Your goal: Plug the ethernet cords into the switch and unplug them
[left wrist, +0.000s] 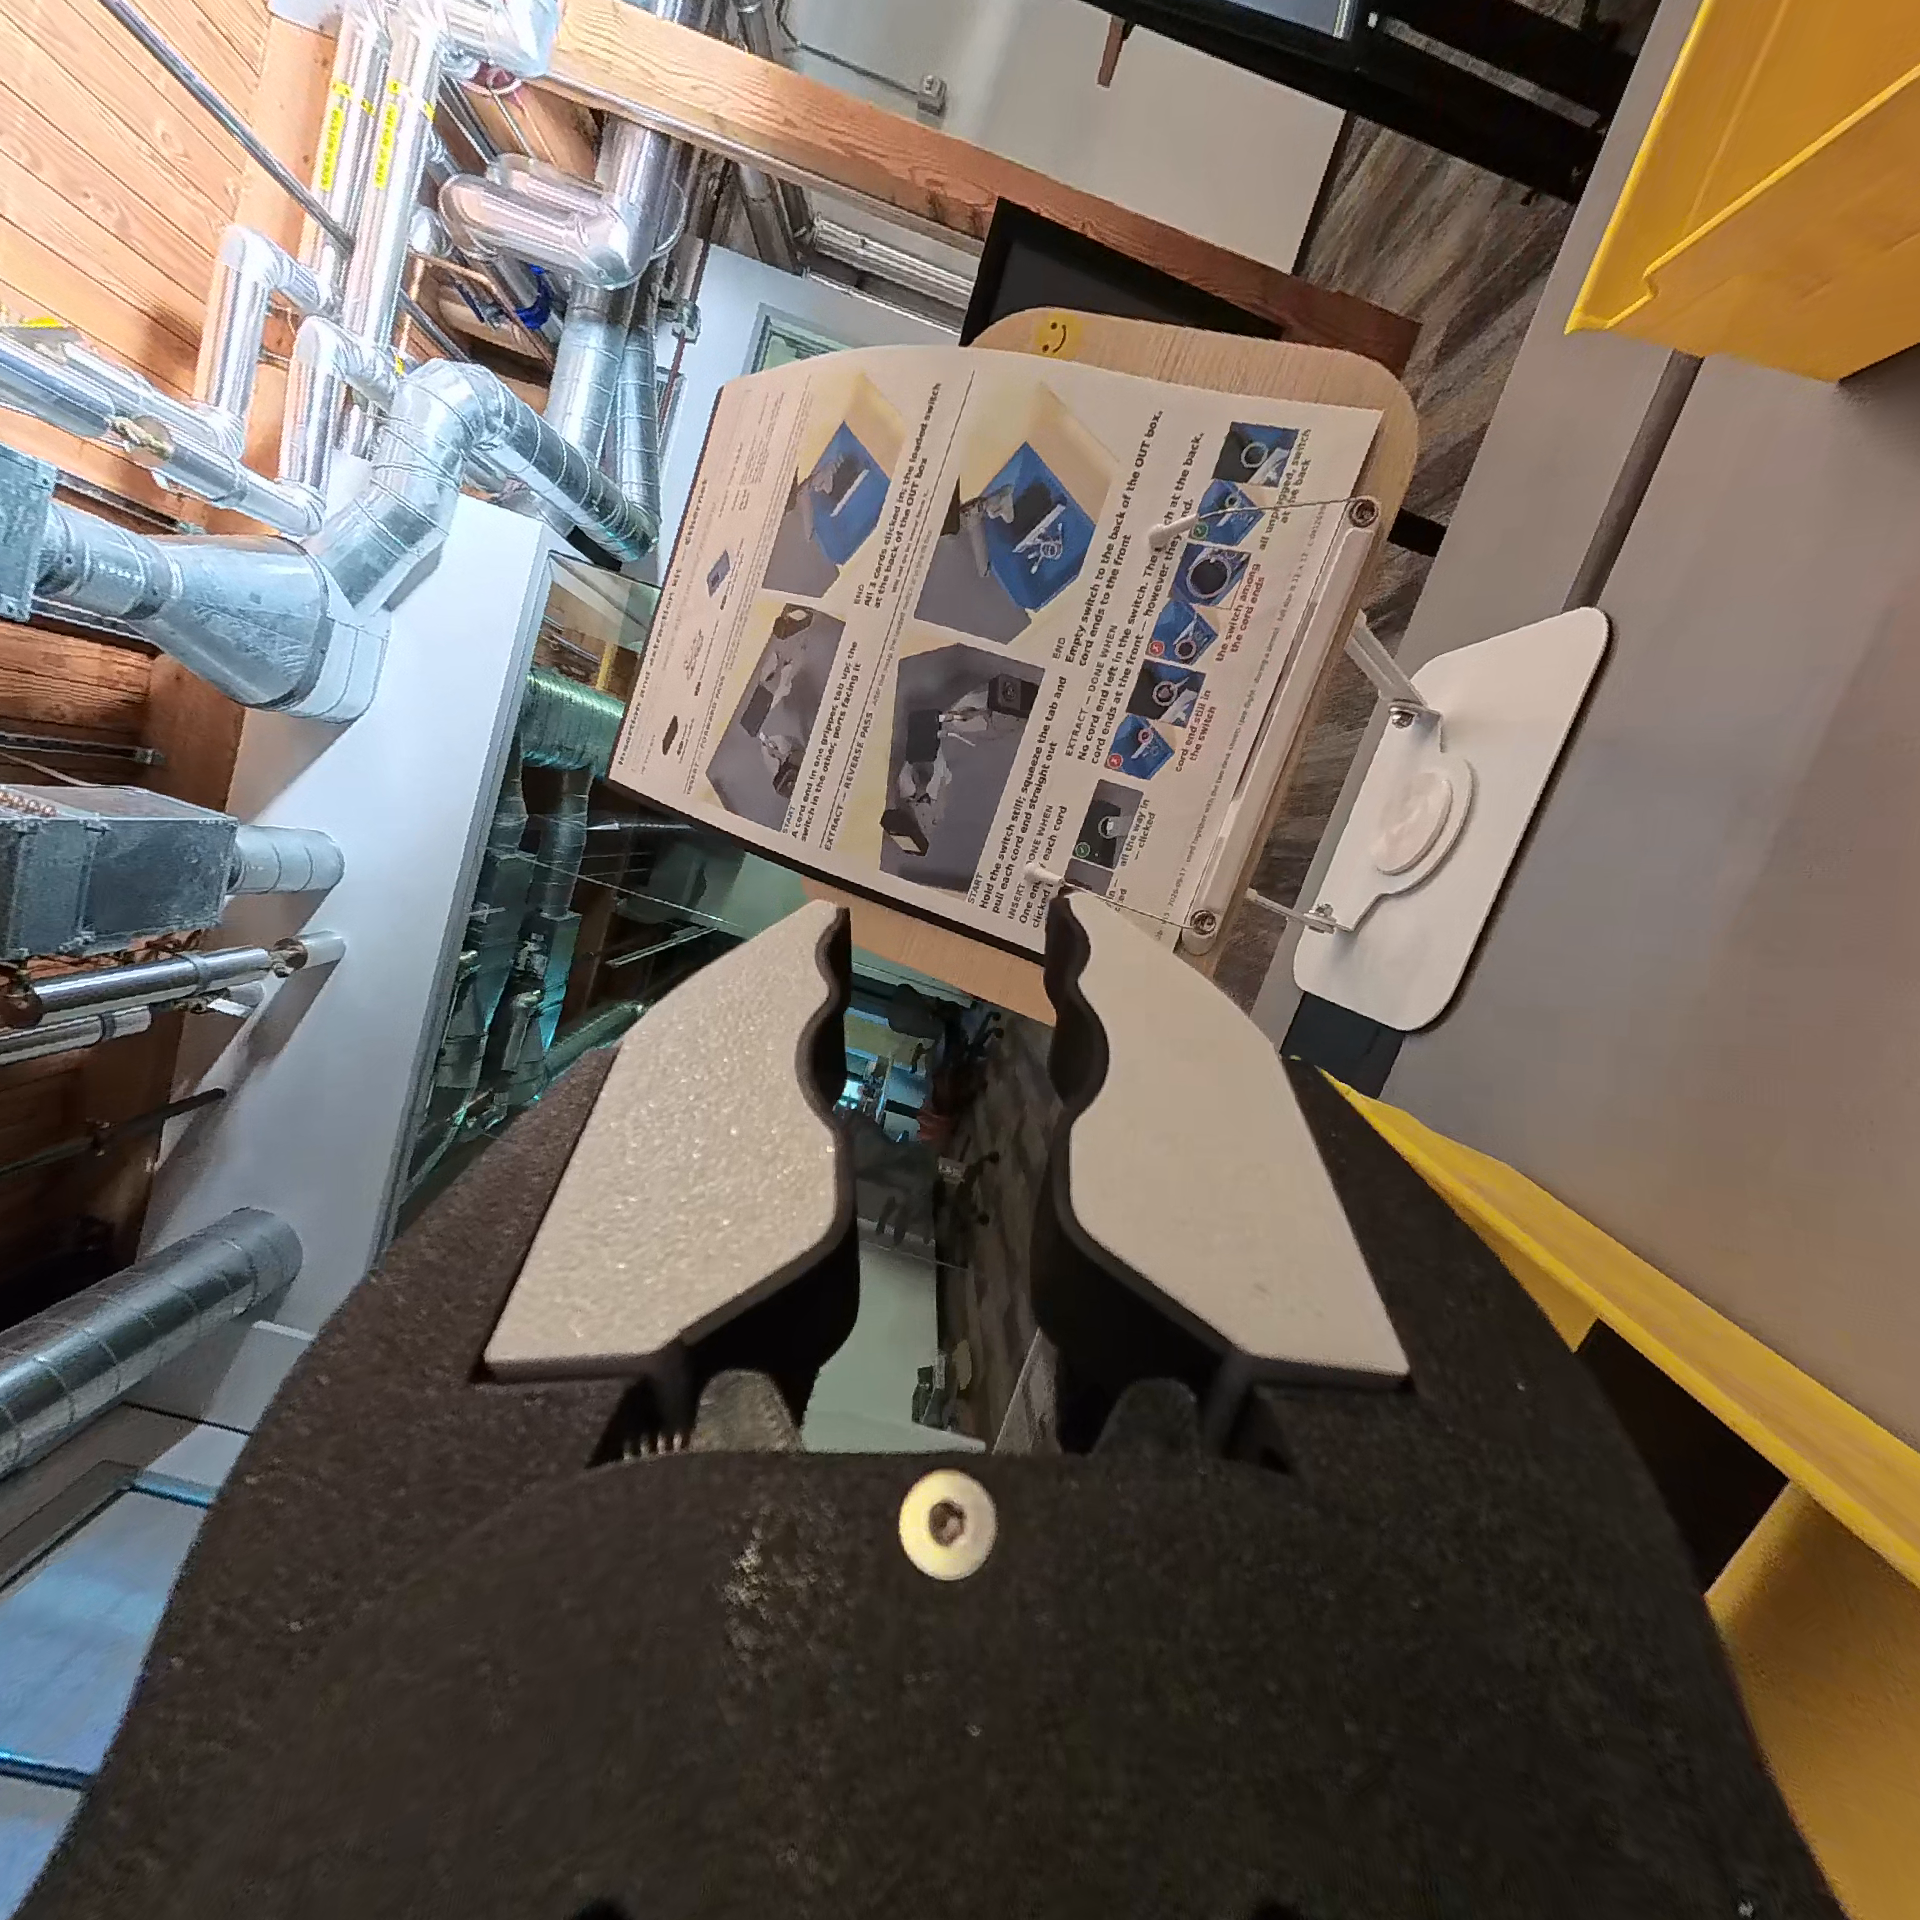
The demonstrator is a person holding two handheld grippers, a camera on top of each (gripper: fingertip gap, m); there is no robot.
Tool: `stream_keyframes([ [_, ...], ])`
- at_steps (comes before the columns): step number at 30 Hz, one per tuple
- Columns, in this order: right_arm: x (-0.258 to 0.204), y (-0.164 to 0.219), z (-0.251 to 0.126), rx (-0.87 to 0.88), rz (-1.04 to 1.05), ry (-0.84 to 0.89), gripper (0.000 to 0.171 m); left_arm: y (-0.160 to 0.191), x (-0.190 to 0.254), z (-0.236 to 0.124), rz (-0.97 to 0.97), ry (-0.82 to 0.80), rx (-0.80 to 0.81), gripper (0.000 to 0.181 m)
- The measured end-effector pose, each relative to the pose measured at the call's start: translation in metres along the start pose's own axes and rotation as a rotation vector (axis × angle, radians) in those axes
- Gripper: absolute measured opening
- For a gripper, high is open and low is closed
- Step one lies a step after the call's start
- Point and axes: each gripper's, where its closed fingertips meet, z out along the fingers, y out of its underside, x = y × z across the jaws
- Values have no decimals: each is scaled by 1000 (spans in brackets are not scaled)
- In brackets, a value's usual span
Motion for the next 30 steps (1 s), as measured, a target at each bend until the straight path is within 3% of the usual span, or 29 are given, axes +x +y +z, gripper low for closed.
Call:
stream_keyframes([
  [7, 3, 8, 56, -83, 127, -299, 29, 6, 7, 5, 27, 14, -34, 35],
  [13, 5, -3, 73, -69, 302, -534, 28, 11, 15, 10, 53, 32, -61, 35],
  [20, 1, -12, 88, -185, 307, -612, 28, 8, 21, 12, 79, 44, -64, 35],
  [24, -16, 10, 100, -400, 244, -628, 29, 6, 24, 13, 87, 50, -64, 35],
  [30, -19, -2, 120, -344, 254, -615, 29, 3, 27, 13, 94, 57, -60, 35],
])
